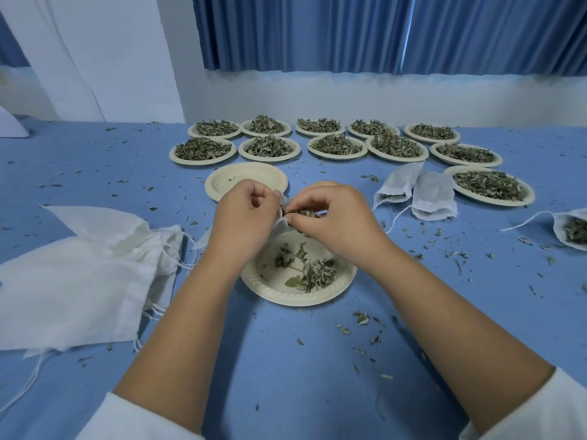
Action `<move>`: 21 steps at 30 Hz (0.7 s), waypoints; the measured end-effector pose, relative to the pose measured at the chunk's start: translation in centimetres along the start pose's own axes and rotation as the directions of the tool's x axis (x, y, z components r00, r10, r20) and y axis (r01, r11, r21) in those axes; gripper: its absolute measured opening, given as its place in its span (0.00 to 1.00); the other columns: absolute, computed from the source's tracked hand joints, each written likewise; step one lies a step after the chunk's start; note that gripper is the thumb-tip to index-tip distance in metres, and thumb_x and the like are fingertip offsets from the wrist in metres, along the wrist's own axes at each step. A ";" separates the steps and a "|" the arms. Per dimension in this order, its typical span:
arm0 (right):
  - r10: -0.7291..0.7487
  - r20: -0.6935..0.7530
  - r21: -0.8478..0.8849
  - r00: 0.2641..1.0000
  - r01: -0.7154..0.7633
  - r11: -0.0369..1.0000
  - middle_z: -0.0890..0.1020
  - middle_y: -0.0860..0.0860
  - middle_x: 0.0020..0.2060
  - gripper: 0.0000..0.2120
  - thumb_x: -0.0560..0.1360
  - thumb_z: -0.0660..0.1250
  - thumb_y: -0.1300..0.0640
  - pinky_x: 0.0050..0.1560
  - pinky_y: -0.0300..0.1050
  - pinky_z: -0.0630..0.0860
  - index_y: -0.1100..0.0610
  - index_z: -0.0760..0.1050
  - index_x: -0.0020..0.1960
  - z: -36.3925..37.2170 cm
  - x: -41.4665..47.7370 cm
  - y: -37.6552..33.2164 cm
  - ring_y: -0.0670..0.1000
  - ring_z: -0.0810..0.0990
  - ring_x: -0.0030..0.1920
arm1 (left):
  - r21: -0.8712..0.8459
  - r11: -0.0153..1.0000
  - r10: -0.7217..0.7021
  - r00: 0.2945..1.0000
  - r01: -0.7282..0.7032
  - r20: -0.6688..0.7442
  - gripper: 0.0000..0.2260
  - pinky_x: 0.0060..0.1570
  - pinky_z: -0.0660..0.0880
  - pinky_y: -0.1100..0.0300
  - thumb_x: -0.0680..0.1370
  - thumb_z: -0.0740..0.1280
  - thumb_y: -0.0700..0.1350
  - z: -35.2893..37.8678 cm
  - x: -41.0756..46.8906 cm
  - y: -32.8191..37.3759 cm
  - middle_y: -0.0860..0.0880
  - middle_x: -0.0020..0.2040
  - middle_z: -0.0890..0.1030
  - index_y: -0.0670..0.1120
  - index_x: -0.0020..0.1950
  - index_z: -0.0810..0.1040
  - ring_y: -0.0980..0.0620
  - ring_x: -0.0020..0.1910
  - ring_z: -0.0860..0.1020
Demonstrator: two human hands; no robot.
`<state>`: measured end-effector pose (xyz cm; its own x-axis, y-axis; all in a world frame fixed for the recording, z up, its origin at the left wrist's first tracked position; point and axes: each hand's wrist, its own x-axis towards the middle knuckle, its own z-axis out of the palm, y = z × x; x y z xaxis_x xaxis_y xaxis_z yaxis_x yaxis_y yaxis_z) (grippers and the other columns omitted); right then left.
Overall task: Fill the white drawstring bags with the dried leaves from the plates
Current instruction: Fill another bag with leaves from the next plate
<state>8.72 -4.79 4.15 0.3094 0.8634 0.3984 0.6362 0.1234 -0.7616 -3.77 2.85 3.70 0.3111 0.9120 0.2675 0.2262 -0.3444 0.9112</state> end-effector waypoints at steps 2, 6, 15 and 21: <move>-0.042 0.009 -0.026 0.999 0.042 0.999 0.82 0.43 0.42 0.05 0.70 0.76 0.59 0.50 0.34 0.76 0.49 0.84 0.42 0.0 0.0 0.0 0.41 0.80 0.44 | 0.014 1.000 0.013 1.000 -0.013 -0.014 0.07 0.39 0.76 0.59 0.79 0.66 0.47 0.1 0.1 -0.1 0.51 0.37 0.80 0.45 0.44 0.78 0.57 0.34 0.76; -0.033 0.062 -0.044 0.997 0.036 0.998 0.81 0.37 0.32 0.08 0.70 0.75 0.60 0.42 0.28 0.73 0.47 0.82 0.40 0.1 -0.1 0.3 0.36 0.79 0.37 | 0.032 0.999 0.029 0.999 -0.030 0.013 0.06 0.30 0.71 0.73 0.78 0.66 0.45 0.2 -0.2 0.0 0.52 0.35 0.79 0.48 0.42 0.78 0.65 0.29 0.75; 0.236 0.112 -0.029 0.965 -0.234 0.972 0.85 0.52 0.35 0.10 0.69 0.71 0.65 0.40 0.42 0.76 0.52 0.74 0.41 -0.5 0.3 1.0 0.45 0.79 0.33 | 0.088 0.995 0.014 0.926 -0.051 0.378 0.04 0.45 0.74 0.57 0.78 0.67 0.43 -0.2 -1.2 0.7 0.38 0.44 0.82 0.44 0.44 0.79 0.50 0.39 0.78; 0.346 0.198 0.181 0.917 -0.381 0.907 0.86 0.53 0.41 0.04 0.72 0.71 0.63 0.50 0.41 0.80 0.58 0.84 0.46 -0.8 0.5 0.9 0.48 0.84 0.43 | 0.101 0.993 0.035 0.957 -0.066 0.288 0.04 0.44 0.74 0.55 0.79 0.66 0.44 -0.1 -0.7 0.2 0.42 0.43 0.83 0.45 0.45 0.78 0.50 0.40 0.78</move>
<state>9.99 -4.59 4.09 0.3636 0.9316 0.0007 0.3311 -0.1285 -0.9348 -4.00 2.17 3.72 0.5715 0.7966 0.1972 0.2969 -0.4248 0.8552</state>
